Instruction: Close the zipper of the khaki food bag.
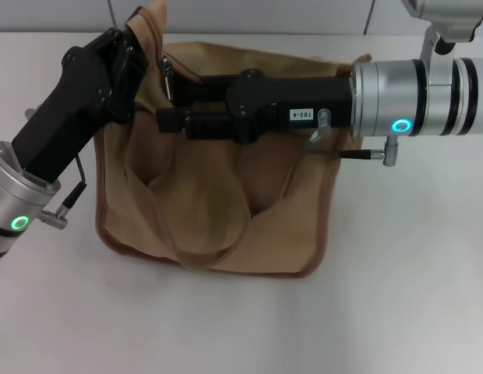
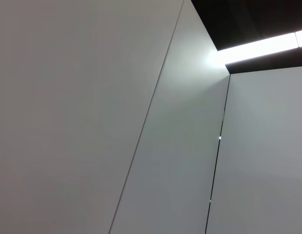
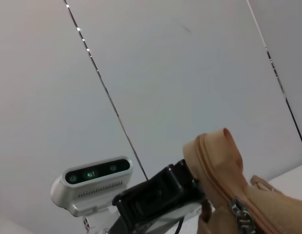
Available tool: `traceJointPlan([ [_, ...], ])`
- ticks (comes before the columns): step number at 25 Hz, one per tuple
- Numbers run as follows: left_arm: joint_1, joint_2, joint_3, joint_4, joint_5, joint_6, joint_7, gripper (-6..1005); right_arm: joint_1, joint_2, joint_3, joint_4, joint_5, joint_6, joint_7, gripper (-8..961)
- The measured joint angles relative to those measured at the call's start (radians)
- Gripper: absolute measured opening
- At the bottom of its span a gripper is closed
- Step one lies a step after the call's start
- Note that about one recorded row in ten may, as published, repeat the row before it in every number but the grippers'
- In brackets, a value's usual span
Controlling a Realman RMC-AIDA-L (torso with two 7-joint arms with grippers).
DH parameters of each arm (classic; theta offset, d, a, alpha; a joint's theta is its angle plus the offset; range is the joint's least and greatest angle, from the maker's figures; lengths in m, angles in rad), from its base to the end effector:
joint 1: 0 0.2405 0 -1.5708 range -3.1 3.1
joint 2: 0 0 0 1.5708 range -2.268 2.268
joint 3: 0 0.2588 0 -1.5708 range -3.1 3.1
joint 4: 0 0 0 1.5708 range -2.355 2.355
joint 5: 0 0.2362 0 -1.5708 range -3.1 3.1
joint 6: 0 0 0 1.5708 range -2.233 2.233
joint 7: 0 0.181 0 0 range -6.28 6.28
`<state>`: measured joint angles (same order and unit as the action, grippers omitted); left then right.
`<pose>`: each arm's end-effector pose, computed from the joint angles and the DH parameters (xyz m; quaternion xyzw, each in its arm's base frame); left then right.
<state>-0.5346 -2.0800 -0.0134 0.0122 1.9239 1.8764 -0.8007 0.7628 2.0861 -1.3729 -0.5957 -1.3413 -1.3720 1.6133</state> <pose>-0.2254 0.3226 -0.0229 -0.7376 -0.1545 -0.6063 0.2539 0.0933 0.3885 -0.1024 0.9239 -0.1944 -0.3280 0.0316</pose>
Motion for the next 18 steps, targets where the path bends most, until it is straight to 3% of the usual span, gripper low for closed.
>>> traceJointPlan([
  [18,-0.001,0.0,-0.003,0.0,0.0,-0.008,0.0,17,0.016,0.001,-0.013,0.027,0.049,-0.027,-0.063,581],
])
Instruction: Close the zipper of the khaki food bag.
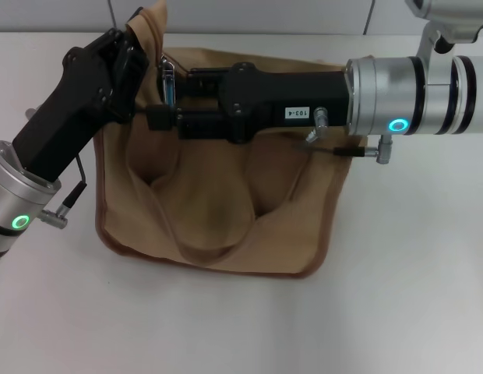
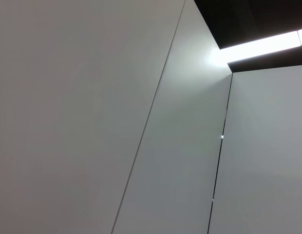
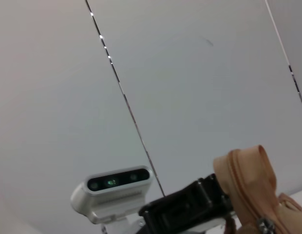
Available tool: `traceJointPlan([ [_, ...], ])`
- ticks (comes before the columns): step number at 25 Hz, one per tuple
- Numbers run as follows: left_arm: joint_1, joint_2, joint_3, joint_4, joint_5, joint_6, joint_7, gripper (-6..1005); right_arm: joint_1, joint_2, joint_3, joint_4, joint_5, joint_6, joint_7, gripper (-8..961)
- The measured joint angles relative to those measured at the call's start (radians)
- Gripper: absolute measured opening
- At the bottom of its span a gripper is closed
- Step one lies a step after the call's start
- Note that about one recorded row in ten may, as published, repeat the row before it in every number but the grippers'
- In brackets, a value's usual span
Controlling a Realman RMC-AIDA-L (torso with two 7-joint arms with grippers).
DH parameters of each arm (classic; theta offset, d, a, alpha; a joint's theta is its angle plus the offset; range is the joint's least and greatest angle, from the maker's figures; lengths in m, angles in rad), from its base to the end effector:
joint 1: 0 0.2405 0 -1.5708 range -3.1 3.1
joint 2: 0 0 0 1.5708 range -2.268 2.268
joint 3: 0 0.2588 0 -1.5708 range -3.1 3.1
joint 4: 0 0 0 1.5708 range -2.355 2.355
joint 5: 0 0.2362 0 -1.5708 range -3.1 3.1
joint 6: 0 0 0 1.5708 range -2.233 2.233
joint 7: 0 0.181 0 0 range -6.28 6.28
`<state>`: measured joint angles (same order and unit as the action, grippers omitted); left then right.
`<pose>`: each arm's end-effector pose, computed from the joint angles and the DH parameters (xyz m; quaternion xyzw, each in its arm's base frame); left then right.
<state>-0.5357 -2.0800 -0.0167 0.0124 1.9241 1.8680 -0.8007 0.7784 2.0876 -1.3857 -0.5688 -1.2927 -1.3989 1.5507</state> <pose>-0.2260 0.3241 -0.0232 -0.7379 -0.1566 -0.6042 0.2566 0.0860 0.3847 -0.1025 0.9219 -0.1703 -0.3458 0.0397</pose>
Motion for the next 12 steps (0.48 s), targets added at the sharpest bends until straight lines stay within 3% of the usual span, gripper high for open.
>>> traceJointPlan([
  [12,-0.001,0.0,-0.001,-0.019,-0.001,-0.002,0.037,17,0.001,0.002,-0.002,0.003,0.004,0.033,-0.027,537],
])
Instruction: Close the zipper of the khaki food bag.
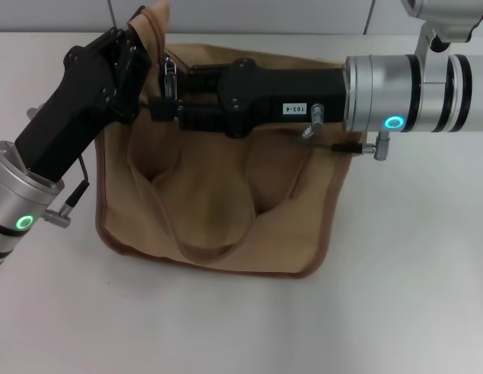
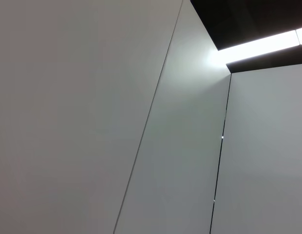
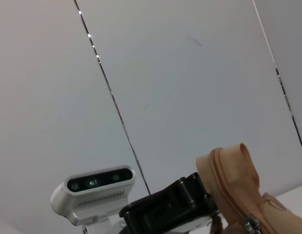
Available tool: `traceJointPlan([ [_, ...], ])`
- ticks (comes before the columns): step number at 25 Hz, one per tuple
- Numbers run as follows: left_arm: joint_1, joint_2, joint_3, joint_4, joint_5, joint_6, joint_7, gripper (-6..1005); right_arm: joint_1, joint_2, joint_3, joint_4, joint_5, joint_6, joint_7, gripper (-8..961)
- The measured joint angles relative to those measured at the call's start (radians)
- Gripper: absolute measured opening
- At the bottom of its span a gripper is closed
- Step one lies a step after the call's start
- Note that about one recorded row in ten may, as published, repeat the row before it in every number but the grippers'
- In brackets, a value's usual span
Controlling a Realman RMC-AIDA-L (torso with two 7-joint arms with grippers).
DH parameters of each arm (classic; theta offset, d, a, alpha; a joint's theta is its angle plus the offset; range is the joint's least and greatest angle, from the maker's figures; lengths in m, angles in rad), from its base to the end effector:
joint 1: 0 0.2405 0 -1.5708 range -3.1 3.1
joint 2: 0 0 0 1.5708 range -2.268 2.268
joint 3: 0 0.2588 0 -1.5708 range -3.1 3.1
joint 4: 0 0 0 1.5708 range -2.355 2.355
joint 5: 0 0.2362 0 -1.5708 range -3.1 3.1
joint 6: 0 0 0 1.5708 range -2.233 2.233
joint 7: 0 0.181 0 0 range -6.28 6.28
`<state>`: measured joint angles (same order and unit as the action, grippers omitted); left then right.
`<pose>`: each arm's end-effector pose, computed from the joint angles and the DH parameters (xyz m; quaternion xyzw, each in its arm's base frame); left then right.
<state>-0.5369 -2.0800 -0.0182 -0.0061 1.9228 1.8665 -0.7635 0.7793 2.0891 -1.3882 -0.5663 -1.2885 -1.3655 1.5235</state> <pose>-0.2236 0.3235 -0.0254 -0.7367 -0.1477 -0.6047 0.2642 0.0873 0.3898 -0.1045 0.9242 -0.1646 -0.3440 0.0211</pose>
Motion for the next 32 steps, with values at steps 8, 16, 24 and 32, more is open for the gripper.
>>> traceJointPlan([
  [8,0.002,0.0,0.001,-0.002,0.0,0.007,0.001,17,0.001,0.002,0.0,0.0,0.001,-0.001,-0.014,400],
  [16,0.002,0.0,0.005,-0.005,0.001,0.004,0.001,16,-0.001,0.002,0.0,0.0,0.002,0.002,-0.015,195],
  [24,0.011,0.0,0.002,-0.005,0.001,0.0,0.001,16,-0.014,0.002,0.004,0.0,0.002,-0.004,-0.025,5],
  [32,0.076,0.005,-0.08,0.002,-0.006,-0.02,0.001,17,-0.063,-0.004,0.038,-0.005,0.003,-0.034,-0.056,4],
])
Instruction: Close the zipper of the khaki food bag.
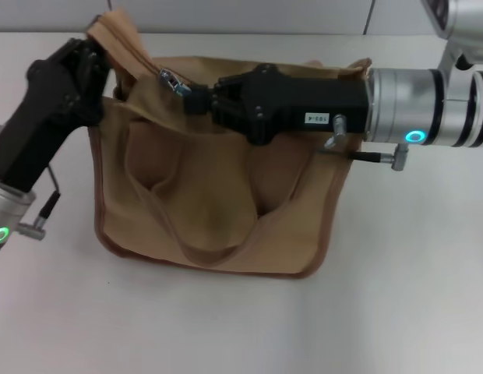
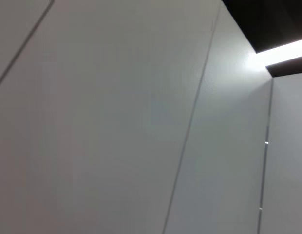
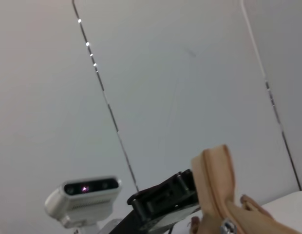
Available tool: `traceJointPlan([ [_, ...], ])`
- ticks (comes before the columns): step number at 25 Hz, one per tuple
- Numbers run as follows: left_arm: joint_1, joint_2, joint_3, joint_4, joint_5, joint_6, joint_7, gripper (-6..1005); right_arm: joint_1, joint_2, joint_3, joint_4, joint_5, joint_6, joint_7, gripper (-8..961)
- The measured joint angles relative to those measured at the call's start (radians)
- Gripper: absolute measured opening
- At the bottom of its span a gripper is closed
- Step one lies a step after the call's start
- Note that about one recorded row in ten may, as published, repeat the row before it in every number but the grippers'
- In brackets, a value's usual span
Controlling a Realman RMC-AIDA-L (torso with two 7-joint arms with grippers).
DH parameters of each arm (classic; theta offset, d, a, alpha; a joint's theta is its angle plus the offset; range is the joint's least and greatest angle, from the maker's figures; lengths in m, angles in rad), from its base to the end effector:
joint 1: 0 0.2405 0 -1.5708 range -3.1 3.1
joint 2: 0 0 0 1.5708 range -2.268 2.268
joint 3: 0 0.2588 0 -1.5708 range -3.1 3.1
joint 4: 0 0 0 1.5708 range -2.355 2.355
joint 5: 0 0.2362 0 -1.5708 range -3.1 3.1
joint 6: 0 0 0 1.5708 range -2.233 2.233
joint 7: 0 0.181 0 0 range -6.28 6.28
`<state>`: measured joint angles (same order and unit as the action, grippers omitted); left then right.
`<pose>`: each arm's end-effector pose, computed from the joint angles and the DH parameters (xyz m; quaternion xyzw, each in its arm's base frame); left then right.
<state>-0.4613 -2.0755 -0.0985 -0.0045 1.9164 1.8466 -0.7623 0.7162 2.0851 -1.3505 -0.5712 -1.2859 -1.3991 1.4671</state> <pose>-0.2551 0.3155 -0.0129 -0.7099 -0.1798 -0.5977 0.3263 0.1088 0.3857 -0.0939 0.9179 -0.1634 -0.3616 0.0007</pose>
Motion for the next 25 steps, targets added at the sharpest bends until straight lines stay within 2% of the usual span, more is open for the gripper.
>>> traceJointPlan([
  [14,0.045,0.003,-0.05,0.004,-0.003,-0.006,0.012,16,-0.047,-0.01,0.046,0.007,-0.016,-0.003,0.022,3],
  [19,0.045,0.003,-0.055,0.005,-0.004,-0.027,0.012,17,-0.079,-0.027,0.092,0.026,-0.026,-0.012,0.023,3],
  [25,0.037,0.003,-0.069,0.004,-0.004,-0.058,0.012,17,-0.161,-0.047,0.152,0.028,-0.027,-0.025,0.021,2],
])
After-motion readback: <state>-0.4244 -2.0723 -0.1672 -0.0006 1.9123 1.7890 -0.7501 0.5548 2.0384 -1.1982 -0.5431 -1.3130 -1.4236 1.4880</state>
